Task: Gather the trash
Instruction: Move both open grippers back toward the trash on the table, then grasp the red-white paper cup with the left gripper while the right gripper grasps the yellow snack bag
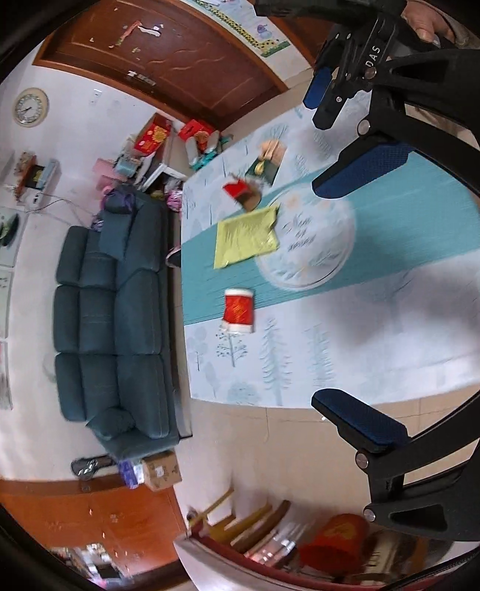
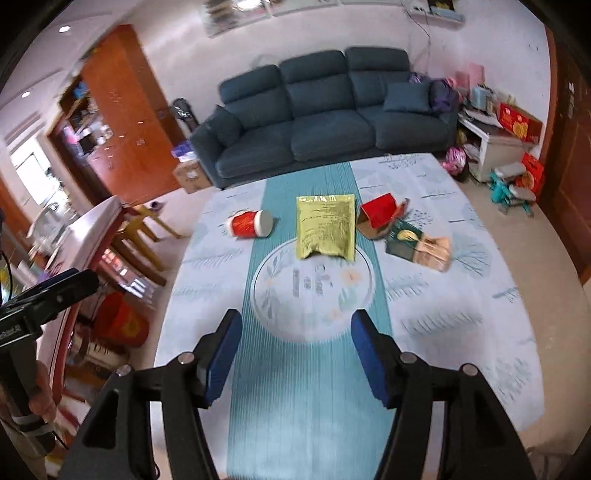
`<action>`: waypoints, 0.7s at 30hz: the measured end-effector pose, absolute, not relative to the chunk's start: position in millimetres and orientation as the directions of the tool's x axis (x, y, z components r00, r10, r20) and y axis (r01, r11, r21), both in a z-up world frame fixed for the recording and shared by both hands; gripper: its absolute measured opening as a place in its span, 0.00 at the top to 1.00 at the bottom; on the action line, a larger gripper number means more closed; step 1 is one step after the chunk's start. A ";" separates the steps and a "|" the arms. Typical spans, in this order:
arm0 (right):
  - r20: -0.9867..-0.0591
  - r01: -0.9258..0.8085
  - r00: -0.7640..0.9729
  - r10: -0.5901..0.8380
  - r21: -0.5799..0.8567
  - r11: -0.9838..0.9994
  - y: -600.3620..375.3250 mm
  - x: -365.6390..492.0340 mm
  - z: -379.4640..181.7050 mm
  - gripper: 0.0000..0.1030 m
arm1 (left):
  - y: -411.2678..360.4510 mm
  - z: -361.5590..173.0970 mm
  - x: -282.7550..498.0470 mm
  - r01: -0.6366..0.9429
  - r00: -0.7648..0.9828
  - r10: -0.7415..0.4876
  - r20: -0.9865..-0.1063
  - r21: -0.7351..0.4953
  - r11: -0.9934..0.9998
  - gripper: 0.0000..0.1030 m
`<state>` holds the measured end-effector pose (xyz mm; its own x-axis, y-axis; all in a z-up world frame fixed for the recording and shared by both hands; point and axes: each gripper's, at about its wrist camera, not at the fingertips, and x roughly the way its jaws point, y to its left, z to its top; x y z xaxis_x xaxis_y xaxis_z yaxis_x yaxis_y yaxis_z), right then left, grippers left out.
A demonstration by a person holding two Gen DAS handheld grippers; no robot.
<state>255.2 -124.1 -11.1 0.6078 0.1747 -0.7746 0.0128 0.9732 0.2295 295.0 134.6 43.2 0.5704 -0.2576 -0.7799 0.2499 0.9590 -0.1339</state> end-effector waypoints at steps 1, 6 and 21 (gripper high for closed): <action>-0.781 0.025 0.602 0.165 0.226 0.974 -120.2 272.4 -16.1 0.33 | 137.6 36.5 320.0 0.266 0.554 -0.266 -0.789 -0.135 0.954 0.01; -0.808 0.071 0.579 0.109 0.183 0.981 -109.0 347.7 -49.4 0.25 | 137.4 -0.6 411.8 0.331 0.486 -0.289 -0.825 -0.132 0.934 0.01; -0.905 0.191 0.426 0.007 0.097 0.977 -117.8 467.1 -158.2 0.22 | 118.8 -124.9 553.6 0.319 0.230 -0.389 -0.892 -0.309 0.896 0.01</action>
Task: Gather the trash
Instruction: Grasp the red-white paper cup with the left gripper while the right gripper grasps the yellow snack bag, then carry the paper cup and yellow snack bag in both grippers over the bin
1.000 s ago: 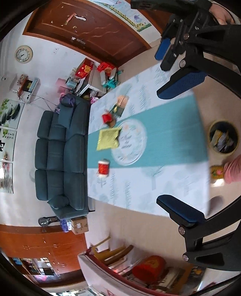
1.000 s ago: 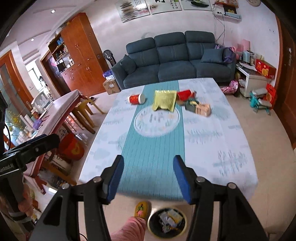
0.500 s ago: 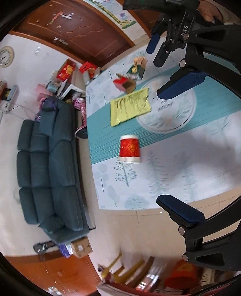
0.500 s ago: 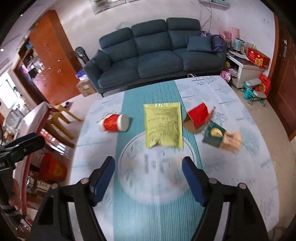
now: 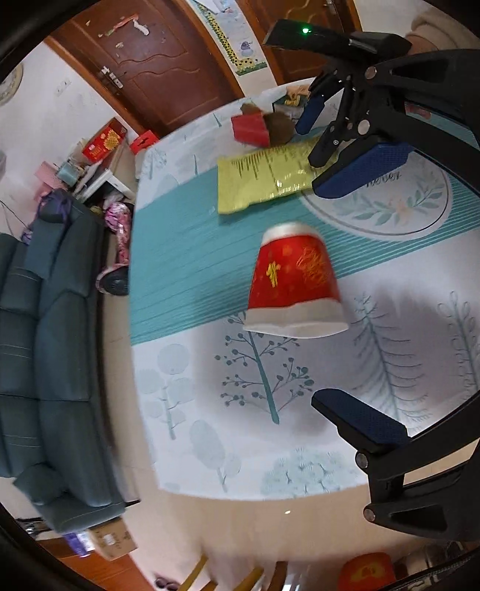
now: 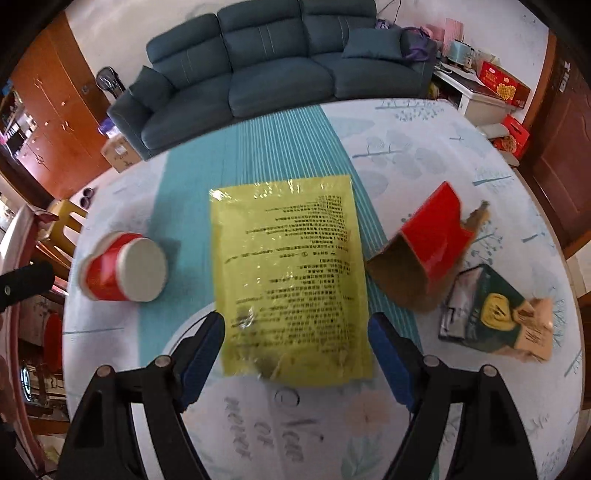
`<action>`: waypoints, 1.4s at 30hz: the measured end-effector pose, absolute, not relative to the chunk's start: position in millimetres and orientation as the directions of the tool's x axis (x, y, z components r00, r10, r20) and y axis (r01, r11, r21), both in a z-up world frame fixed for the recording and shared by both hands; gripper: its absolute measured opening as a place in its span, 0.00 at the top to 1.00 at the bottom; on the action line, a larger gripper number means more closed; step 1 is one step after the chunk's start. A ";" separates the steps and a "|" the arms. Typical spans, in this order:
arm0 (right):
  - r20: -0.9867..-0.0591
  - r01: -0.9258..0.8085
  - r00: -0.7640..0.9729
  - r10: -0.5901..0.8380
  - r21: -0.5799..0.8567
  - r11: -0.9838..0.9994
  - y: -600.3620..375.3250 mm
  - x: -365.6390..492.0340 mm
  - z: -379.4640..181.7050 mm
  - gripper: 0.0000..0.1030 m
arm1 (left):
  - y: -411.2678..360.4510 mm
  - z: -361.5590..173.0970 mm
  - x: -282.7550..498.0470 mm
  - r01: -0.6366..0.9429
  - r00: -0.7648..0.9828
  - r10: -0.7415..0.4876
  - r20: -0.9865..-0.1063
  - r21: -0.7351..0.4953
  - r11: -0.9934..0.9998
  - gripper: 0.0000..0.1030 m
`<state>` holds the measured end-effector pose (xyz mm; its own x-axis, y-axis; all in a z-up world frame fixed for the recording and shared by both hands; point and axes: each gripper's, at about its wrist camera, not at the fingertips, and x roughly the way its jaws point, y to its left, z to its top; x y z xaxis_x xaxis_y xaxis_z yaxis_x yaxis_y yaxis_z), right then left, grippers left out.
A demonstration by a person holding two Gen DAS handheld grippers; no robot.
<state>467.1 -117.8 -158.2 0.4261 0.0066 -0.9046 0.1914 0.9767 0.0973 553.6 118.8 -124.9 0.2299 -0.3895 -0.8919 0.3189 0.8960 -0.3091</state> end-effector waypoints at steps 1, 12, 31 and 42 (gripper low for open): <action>-0.908 0.193 0.419 0.004 0.093 0.977 -117.0 469.2 -162.2 0.22 | 118.5 -130.0 557.2 0.311 0.221 -0.385 -0.896 -0.309 0.899 0.01; -0.914 0.174 0.403 -0.048 0.025 0.984 -111.4 476.2 -177.1 0.22 | 116.1 -162.3 579.3 0.200 0.136 -0.461 -0.877 -0.432 0.880 0.35; -0.886 0.209 0.451 0.106 0.221 0.953 -117.6 443.8 -156.2 0.89 | 83.8 -111.7 520.6 0.264 0.180 -0.532 -0.828 -0.480 0.837 0.98; -0.861 0.232 0.445 0.245 0.375 0.898 -131.2 345.5 -113.2 0.89 | 65.2 -63.8 411.0 0.397 0.206 -0.489 -0.848 -0.384 0.834 0.98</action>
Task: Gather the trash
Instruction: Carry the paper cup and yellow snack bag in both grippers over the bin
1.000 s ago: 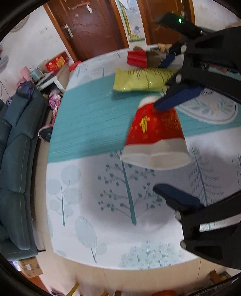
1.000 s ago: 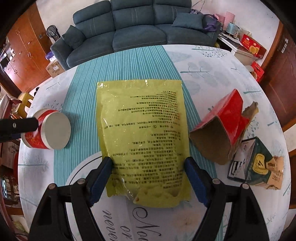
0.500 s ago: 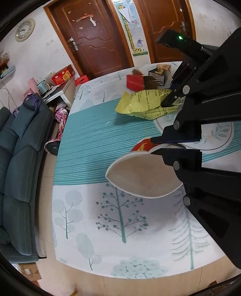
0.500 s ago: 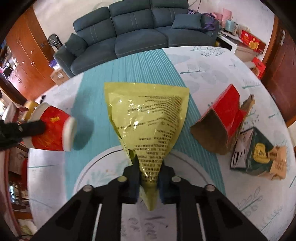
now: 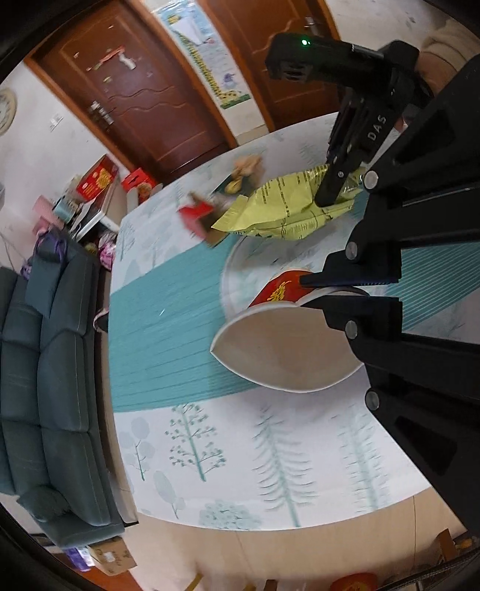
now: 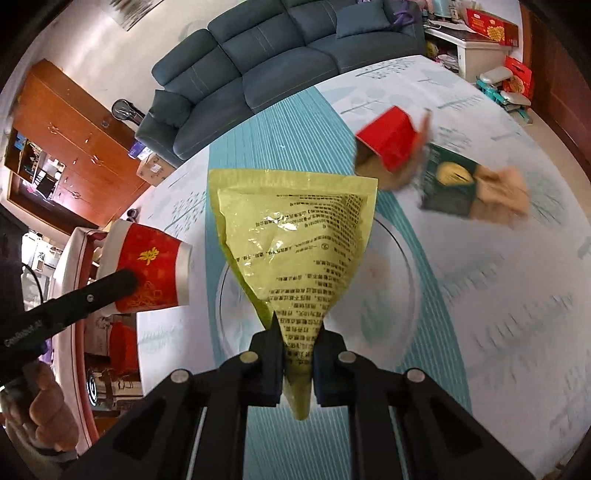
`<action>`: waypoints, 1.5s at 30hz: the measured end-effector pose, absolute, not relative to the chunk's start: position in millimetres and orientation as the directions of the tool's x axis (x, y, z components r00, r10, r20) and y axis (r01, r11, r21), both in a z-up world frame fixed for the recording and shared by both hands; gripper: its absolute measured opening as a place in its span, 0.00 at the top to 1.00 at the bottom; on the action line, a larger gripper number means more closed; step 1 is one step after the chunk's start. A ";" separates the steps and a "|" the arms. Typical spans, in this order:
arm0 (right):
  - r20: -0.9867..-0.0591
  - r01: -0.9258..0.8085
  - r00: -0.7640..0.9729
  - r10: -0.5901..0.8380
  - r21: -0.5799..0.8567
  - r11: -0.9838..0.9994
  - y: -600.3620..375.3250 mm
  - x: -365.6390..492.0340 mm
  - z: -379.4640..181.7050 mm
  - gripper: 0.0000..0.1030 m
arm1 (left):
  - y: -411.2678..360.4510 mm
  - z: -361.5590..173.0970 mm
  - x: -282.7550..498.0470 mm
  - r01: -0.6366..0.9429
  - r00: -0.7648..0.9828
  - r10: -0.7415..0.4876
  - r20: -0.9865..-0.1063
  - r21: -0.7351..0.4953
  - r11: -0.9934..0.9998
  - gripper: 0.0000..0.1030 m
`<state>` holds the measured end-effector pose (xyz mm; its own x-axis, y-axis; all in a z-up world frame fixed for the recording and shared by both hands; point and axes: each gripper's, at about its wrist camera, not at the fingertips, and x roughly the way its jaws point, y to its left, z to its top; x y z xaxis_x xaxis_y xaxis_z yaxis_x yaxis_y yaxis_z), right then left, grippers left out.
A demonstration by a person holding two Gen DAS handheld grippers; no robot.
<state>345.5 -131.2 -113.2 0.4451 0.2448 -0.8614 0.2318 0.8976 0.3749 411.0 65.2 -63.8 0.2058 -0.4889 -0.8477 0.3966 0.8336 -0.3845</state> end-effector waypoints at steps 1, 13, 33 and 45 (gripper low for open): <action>-0.861 0.230 0.445 0.245 0.374 0.898 -132.9 338.0 -110.5 0.89 | 65.0 -59.8 398.3 0.406 0.205 -0.488 -0.848 -0.380 0.831 0.98; -0.860 0.188 0.466 0.209 0.327 0.926 -169.7 171.3 -72.2 0.89 | 7.0 -26.7 215.9 0.499 0.187 -0.493 -0.850 -0.350 0.793 0.98; -0.875 0.076 0.365 0.319 0.369 0.926 -264.1 -41.6 -109.6 0.89 | -84.7 -31.7 -28.2 0.399 0.225 -0.315 -0.922 -0.208 0.893 0.98; -0.903 0.181 0.225 0.367 0.409 0.894 -249.3 -59.2 -206.1 0.89 | -95.4 -133.2 -49.2 0.427 0.109 -0.255 -0.961 -0.187 0.885 0.98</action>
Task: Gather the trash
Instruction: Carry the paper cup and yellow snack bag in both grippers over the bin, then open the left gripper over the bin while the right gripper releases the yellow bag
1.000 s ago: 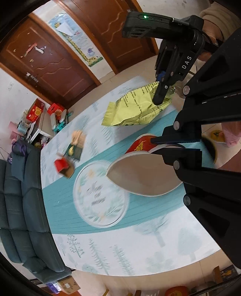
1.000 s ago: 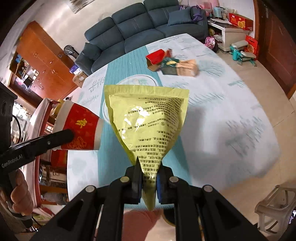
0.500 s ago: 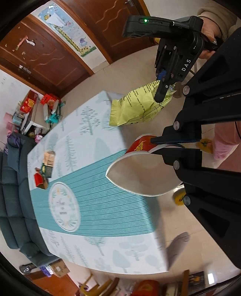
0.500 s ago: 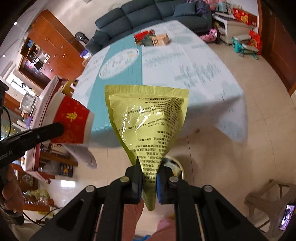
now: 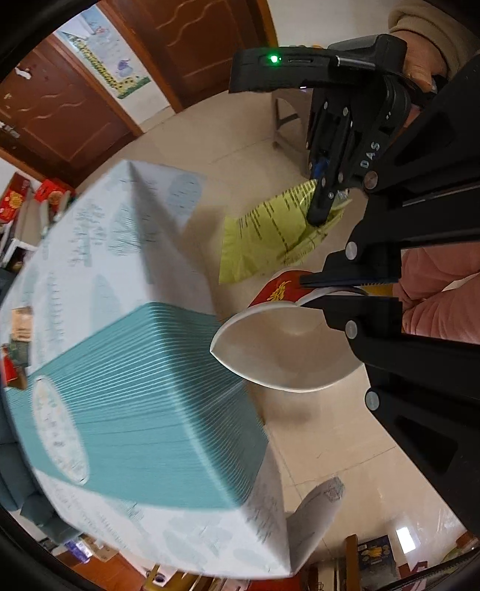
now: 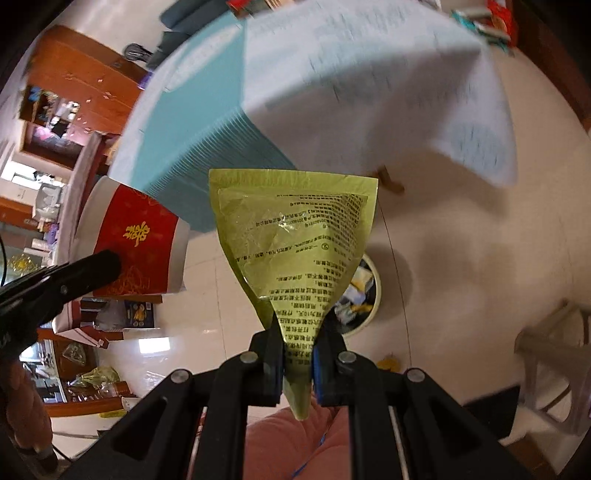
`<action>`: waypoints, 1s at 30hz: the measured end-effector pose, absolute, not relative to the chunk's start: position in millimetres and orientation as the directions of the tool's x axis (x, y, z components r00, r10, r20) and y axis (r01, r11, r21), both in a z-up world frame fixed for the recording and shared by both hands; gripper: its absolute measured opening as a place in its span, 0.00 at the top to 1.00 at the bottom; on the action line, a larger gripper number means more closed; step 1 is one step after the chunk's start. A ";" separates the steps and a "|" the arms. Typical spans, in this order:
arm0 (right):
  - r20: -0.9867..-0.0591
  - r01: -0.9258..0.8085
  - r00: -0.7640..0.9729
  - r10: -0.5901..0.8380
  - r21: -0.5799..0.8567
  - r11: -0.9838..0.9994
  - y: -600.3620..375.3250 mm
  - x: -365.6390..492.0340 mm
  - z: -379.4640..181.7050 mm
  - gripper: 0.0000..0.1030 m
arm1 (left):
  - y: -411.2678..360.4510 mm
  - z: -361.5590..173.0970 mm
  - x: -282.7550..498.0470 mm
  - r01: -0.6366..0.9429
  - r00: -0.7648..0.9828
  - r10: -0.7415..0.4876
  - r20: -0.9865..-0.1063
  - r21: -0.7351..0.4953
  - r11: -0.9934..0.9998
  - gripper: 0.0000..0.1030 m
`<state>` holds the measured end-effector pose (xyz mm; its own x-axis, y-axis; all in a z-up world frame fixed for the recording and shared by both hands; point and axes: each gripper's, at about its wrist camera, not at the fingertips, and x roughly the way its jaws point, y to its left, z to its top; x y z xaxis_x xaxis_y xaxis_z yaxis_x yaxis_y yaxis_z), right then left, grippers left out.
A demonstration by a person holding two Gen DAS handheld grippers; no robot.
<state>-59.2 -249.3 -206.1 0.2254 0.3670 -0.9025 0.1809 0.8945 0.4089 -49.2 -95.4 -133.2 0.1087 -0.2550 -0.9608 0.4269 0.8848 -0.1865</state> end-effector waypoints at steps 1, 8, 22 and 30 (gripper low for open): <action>-0.904 0.194 0.215 0.368 0.409 0.892 -247.1 -59.8 -217.2 0.89 | -95.5 -145.6 -49.3 0.429 0.100 -0.256 -0.962 -0.190 0.883 0.98; -0.923 0.322 0.133 0.362 0.386 0.865 -233.3 -63.5 -312.0 0.89 | -96.7 -242.5 -43.0 0.460 0.059 -0.215 -0.975 -0.164 0.872 0.98; -0.932 0.456 0.046 0.360 0.340 0.823 -231.1 -57.1 -456.7 0.89 | -95.6 -404.7 -26.0 0.448 -0.054 -0.183 -0.982 -0.188 0.874 0.98; -0.922 0.464 0.006 0.388 0.346 0.815 -227.0 -54.5 -501.2 0.89 | -86.8 -451.4 -21.3 0.421 -0.098 -0.178 -0.979 -0.203 0.884 0.98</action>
<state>-54.5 -227.0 -501.2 0.0065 0.3877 -0.9217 0.4645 0.8151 0.3462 -21.3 -86.8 -451.4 -0.0985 -0.1783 -0.9790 0.4210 0.8840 -0.2033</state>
